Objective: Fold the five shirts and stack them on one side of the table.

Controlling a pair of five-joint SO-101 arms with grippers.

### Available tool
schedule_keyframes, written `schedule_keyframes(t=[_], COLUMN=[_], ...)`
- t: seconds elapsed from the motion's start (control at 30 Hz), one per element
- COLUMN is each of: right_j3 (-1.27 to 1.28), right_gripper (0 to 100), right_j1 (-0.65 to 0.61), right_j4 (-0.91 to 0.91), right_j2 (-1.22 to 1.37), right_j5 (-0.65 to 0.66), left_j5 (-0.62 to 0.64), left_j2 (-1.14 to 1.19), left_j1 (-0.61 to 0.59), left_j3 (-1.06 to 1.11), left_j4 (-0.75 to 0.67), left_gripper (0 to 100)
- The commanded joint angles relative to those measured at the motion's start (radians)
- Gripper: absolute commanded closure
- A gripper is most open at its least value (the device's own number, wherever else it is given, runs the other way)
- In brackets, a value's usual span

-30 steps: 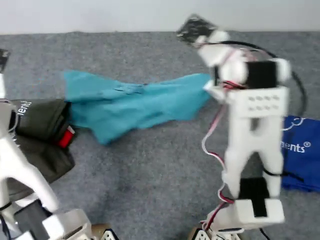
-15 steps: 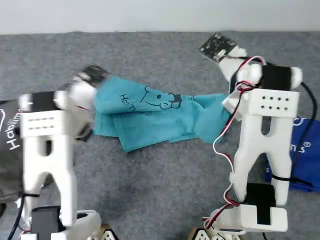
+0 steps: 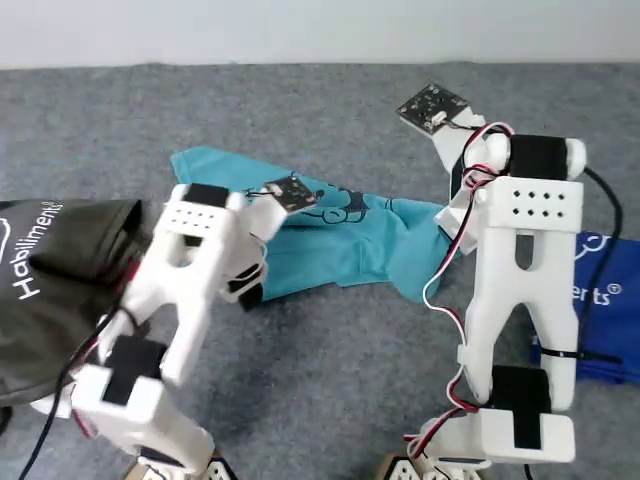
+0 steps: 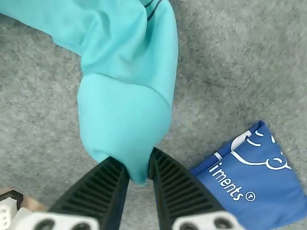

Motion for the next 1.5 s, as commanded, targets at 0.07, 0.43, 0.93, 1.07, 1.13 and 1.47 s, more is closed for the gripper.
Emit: schedule_keyframes(t=[0.07,0.43,0.93,1.07,1.13,1.47], right_j3=[-0.008,-0.006,-0.008,-0.012,-0.017,-0.288], right_gripper=[98.8,98.8,98.8,98.8,98.8,98.8], right_j1=[-0.002,-0.002,-0.001,0.001,0.016,0.107], right_j4=[0.039,0.039,0.039,0.039,0.038,0.021], right_j2=[-0.044,-0.044,-0.044,-0.047,-0.061,-0.208], right_j5=[-0.018,-0.018,-0.015,-0.015,-0.015,0.051], left_j5=[-0.006,-0.005,0.032,0.031,0.032,0.034], left_j2=[0.064,0.249,0.078,-0.098,-0.193,-0.71], left_j1=[0.057,0.061,0.046,0.046,0.034,-0.238], left_j3=[-0.102,-0.134,-0.179,-0.179,-0.179,-0.2], left_j4=[-0.011,-0.112,-0.015,0.037,0.06,-0.049], left_gripper=[84,84,99,99,99,99])
